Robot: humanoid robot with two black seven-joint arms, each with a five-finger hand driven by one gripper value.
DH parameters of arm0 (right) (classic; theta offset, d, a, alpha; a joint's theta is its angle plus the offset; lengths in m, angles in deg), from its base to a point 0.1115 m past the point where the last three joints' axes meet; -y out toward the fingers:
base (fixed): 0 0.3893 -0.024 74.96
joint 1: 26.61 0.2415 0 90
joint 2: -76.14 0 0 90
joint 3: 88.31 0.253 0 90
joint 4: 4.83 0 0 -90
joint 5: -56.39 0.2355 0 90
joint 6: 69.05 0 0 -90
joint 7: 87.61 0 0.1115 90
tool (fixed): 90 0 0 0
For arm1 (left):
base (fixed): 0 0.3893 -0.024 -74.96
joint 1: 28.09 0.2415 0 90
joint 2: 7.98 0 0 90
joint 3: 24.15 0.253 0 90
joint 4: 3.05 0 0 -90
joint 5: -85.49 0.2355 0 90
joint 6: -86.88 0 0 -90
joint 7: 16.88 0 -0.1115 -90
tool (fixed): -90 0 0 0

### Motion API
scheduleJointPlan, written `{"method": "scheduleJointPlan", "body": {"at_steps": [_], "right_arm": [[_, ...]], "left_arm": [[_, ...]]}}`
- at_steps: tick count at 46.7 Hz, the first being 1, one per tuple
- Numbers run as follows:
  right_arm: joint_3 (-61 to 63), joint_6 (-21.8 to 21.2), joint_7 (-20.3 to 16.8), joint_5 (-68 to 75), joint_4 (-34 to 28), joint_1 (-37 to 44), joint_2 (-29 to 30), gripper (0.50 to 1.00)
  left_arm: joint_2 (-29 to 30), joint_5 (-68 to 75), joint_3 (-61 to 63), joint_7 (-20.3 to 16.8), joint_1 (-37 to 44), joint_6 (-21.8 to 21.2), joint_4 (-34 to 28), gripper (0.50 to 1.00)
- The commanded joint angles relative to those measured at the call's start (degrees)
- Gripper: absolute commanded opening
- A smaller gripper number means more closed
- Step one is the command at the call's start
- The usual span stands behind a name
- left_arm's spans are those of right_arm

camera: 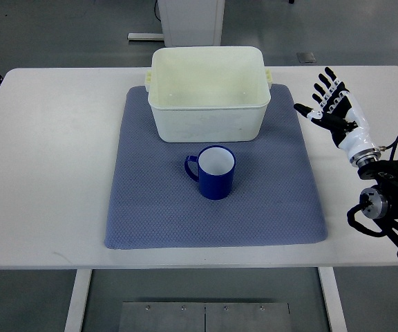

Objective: Place cup in box with right hand

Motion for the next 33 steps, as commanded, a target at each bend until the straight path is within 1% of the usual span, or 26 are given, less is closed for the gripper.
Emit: {"method": "scheduleJointPlan", "body": {"at_steps": [1, 27, 33], "right_arm": [[-0.02, 0.00, -0.35, 0.03, 0.05, -0.08, -0.96, 1.000], [0.42, 0.53, 0.28, 0.03, 0.05, -0.08, -2.20, 1.000], [-0.28, 0.00, 0.28, -0.06, -0.30, -0.25, -4.13, 1.000]], "left_arm": [[0.00, -0.01, -0.01, 0.01, 0.00, 0.00, 0.00, 1.000], [0.00, -0.01, -0.01, 0.01, 0.00, 0.00, 0.00, 1.000], [0.00, -0.01, -0.01, 0.01, 0.00, 0.00, 0.00, 1.000]]}}
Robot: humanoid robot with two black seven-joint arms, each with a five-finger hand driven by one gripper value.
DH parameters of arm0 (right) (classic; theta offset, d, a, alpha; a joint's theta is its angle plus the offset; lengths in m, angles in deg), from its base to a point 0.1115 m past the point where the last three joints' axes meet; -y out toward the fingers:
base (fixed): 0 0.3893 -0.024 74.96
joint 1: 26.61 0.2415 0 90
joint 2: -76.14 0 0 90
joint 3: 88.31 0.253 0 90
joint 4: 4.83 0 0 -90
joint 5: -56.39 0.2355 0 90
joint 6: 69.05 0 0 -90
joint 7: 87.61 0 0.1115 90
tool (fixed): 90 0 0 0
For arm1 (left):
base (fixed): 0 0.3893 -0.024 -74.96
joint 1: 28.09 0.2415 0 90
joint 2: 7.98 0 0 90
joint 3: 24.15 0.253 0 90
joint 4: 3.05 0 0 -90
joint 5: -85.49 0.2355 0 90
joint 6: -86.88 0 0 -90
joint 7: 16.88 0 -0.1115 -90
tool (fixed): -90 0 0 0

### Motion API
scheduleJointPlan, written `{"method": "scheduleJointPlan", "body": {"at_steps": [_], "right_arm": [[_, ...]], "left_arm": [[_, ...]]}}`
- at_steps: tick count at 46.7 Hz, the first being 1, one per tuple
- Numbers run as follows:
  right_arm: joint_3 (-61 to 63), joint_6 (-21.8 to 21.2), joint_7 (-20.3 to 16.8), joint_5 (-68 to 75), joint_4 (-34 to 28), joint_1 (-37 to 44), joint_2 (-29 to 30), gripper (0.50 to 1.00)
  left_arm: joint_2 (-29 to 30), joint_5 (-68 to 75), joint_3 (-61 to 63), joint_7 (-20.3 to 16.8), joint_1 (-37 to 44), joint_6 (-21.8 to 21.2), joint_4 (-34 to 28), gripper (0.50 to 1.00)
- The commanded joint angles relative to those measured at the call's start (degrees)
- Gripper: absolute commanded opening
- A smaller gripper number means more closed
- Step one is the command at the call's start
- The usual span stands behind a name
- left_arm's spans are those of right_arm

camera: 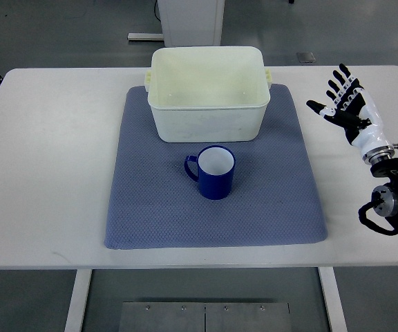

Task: Place cup in box with right hand
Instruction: 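Move the open right hand toward the blue mug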

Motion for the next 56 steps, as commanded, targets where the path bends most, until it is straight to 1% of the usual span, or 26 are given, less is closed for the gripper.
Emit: {"method": "scheduleJointPlan", "body": {"at_steps": [1, 5, 9, 12, 21, 27, 33, 40, 49, 56], "right_arm": [[-0.46, -0.43, -0.01, -0.09, -0.35, -0.21, -1.32, 1.000], [-1.60, -1.48, -0.01, -0.09, -0.88, -0.21, -2.90, 1.000], [-2.39, -5.08, -0.01, -0.09, -2.37, -0.39, -5.62, 1.000], [-2.48, -6.76, -0.01, -0.09, -3.77, -0.65, -7.29, 1.000], [-4.32, -8.60, -0.01, -0.09, -8.96, -1.62, -11.78, 1.000], [-7.48, -10.71, -0.01, -0.18, -14.14, -1.71, -14.85, 1.000], [-10.65, -11.15, -0.01, -0.36, -19.50, -1.71, -17.49, 1.000], [-12.76, -11.68, -0.01, -0.53, -22.67, -1.80, -17.93, 1.000], [-13.47, -11.33, -0.01, -0.88, -23.55, -2.76, -16.79, 1.000], [-13.64, -10.89, -0.01, -1.67, -23.55, -2.94, -14.51, 1.000]], "left_arm": [[0.00, -0.01, 0.00, 0.01, 0.00, 0.00, 0.00, 1.000], [0.00, -0.01, 0.00, 0.01, 0.00, 0.00, 0.00, 1.000], [0.00, 0.08, 0.00, 0.01, 0.00, 0.00, 0.00, 1.000], [0.00, -0.01, 0.00, 0.01, 0.00, 0.00, 0.00, 1.000], [0.00, -0.01, 0.00, 0.01, 0.00, 0.00, 0.08, 1.000], [0.00, -0.01, 0.00, 0.01, 0.00, 0.00, 0.00, 1.000], [0.00, 0.08, 0.00, 0.01, 0.00, 0.00, 0.00, 1.000], [0.00, -0.01, 0.00, 0.01, 0.00, 0.00, 0.09, 1.000], [0.00, -0.01, 0.00, 0.01, 0.00, 0.00, 0.00, 1.000], [0.00, 0.08, 0.00, 0.01, 0.00, 0.00, 0.00, 1.000]]}}
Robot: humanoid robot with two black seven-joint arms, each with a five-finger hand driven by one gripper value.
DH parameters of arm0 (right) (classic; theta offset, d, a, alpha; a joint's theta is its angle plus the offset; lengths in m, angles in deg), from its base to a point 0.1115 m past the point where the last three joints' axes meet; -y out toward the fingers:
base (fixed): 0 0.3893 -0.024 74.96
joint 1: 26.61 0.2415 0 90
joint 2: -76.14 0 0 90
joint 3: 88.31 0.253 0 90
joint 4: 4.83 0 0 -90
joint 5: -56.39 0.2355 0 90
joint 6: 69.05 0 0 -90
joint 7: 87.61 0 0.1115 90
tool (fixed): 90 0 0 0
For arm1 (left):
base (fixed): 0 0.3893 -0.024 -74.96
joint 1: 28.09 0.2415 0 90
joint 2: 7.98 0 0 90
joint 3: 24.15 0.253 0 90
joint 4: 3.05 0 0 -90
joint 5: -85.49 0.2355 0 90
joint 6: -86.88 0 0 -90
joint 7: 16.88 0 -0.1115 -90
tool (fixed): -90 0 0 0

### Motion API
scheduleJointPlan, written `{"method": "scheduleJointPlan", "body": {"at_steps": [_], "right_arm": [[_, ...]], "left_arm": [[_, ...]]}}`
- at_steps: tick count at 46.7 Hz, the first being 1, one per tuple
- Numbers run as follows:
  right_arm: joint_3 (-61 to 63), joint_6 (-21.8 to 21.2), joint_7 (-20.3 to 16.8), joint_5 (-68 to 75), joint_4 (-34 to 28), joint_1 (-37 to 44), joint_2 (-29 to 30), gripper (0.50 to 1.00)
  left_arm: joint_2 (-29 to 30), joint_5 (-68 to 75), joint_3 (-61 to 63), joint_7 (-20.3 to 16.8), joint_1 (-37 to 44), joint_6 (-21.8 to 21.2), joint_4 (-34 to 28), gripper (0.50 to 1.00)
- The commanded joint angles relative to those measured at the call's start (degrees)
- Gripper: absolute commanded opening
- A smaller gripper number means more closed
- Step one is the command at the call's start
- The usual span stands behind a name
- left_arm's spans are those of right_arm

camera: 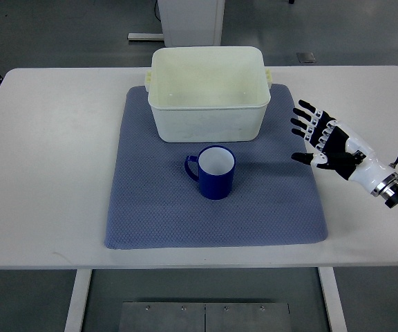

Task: Place cup in box with right hand
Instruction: 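Move the open right hand toward the blue mug, then wrap the right hand fingers around the blue mug body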

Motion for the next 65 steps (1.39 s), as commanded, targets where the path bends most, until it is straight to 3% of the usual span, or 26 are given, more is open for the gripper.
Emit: {"method": "scheduleJointPlan", "body": {"at_steps": [1, 39, 47, 65], "right_arm": [[0.00, 0.13, 0.00, -0.35, 0.06, -0.01, 1.44, 1.000], [-0.35, 5.58, 0.00, -5.01, 1.64, -2.12, 12.78, 1.000], [-1.93, 8.83, 0.00, -6.24, 1.90, -1.77, 15.15, 1.000], [-2.20, 11.21, 0.00, -6.86, 5.59, -1.51, 19.72, 1.000]], "left_arm": [[0.00, -0.02, 0.08, -0.01, 0.00, 0.00, 0.09, 1.000], [0.00, -0.02, 0.00, -0.01, 0.00, 0.00, 0.00, 1.000], [0.00, -0.02, 0.00, -0.01, 0.00, 0.00, 0.00, 1.000], [0.00, -0.02, 0.00, -0.01, 0.00, 0.00, 0.00, 1.000]]}}
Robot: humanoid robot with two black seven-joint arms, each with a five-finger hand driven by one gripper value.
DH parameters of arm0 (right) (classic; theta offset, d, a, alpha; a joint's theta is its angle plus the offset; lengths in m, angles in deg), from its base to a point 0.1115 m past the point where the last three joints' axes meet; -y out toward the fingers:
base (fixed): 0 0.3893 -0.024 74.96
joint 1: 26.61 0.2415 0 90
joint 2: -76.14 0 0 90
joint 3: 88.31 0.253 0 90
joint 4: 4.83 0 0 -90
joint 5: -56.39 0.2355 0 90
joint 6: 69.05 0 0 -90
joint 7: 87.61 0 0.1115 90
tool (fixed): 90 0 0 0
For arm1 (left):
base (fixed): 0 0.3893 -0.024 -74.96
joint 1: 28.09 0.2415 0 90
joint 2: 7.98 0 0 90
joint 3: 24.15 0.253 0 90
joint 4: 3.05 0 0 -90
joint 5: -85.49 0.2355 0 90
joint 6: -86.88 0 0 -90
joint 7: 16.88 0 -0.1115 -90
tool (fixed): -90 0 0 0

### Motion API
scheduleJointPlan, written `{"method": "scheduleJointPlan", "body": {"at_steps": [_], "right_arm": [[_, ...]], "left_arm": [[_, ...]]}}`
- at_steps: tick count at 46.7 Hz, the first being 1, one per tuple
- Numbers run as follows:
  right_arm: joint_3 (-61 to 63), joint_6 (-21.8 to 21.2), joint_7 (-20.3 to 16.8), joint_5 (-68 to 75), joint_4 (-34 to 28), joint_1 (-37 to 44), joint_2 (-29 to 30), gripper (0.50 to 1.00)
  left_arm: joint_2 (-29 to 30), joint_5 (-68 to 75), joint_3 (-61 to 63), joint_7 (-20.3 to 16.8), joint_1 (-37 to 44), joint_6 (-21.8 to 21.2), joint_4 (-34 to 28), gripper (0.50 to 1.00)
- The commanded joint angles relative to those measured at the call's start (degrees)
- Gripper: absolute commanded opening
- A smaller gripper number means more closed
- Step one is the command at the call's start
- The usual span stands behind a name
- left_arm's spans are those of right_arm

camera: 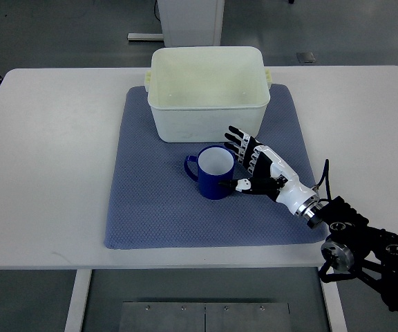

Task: Place cup in box with right hand
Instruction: 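Wrap the right hand fingers around the blue mug body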

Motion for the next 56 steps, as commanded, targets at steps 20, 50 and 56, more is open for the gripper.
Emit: {"method": "scheduleJointPlan", "body": {"at_steps": [20, 50, 56], "right_arm": [[-0.01, 1.51, 0.00, -0.47, 2.32, 0.41, 2.98, 0.998], [-0.98, 3.79, 0.00, -1.35, 5.04, 1.03, 7.90, 0.993], [-0.98, 4.23, 0.00, -1.52, 5.75, 1.03, 8.43, 0.985]], "left_arm": [[0.00, -0.02, -0.01, 0.00, 0.00, 0.00, 0.00, 1.000], [0.00, -0.02, -0.01, 0.00, 0.00, 0.00, 0.00, 1.000], [0.00, -0.02, -0.01, 0.00, 0.00, 0.00, 0.00, 1.000]]}}
